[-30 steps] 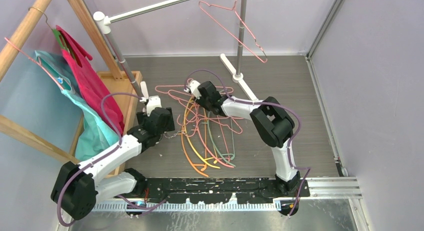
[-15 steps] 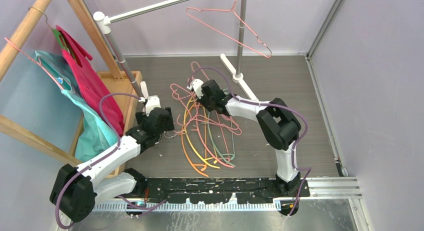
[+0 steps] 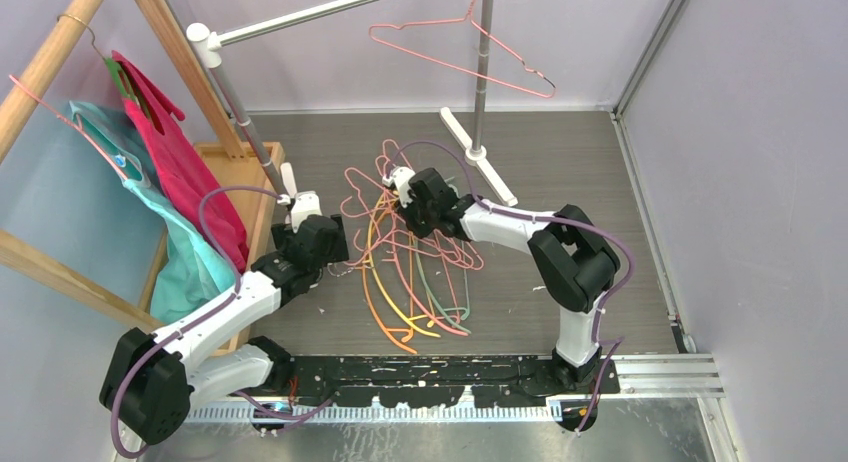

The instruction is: Organize the hangers

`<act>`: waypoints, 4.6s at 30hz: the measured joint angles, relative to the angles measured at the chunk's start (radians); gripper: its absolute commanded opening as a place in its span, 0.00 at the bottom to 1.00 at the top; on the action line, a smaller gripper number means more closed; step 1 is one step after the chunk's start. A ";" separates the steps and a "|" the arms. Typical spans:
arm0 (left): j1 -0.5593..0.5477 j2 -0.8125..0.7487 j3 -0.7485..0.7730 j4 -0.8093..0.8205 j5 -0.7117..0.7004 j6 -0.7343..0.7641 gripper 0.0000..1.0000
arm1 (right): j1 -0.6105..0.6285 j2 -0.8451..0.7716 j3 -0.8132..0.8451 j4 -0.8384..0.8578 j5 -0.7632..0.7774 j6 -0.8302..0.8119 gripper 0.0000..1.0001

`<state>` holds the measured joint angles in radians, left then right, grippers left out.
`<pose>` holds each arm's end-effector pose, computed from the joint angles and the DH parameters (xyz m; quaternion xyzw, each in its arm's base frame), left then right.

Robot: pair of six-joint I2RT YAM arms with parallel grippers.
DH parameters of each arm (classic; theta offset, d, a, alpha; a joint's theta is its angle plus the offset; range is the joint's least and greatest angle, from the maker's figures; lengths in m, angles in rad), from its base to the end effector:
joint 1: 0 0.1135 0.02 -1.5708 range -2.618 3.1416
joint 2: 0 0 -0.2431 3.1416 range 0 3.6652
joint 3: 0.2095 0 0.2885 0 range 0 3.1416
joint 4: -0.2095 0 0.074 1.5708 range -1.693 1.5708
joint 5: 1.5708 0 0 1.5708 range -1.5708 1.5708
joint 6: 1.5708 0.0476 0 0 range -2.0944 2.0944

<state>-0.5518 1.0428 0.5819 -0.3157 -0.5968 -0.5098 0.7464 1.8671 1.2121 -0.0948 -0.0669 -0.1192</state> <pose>0.2336 -0.1124 0.1723 -0.0952 0.8836 0.0467 0.4560 0.3210 0.3013 0.1389 -0.3965 0.8263 0.1522 0.3699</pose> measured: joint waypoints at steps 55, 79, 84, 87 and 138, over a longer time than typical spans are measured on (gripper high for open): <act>0.002 0.036 -0.016 0.011 0.002 -0.003 0.98 | -0.150 -0.146 0.332 0.370 -0.333 0.608 0.01; 0.003 0.085 -0.016 0.033 0.010 -0.003 0.98 | -0.244 -0.136 0.338 0.653 -0.488 0.856 0.01; 0.003 0.076 -0.016 0.030 0.010 -0.003 0.98 | -0.266 -0.085 0.378 0.684 -0.449 0.904 0.01; 0.003 0.053 -0.016 0.026 0.010 -0.003 0.98 | -0.282 -0.071 0.379 0.675 -0.414 0.920 0.01; 0.005 0.119 -0.012 0.027 0.018 -0.003 0.98 | -0.053 -0.675 -0.505 0.091 0.299 0.438 0.65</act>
<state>-0.5472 1.1618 0.5697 -0.2890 -0.5785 -0.5125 0.6933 1.1919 0.7067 -0.0036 0.2321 0.3183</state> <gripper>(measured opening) 0.979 0.661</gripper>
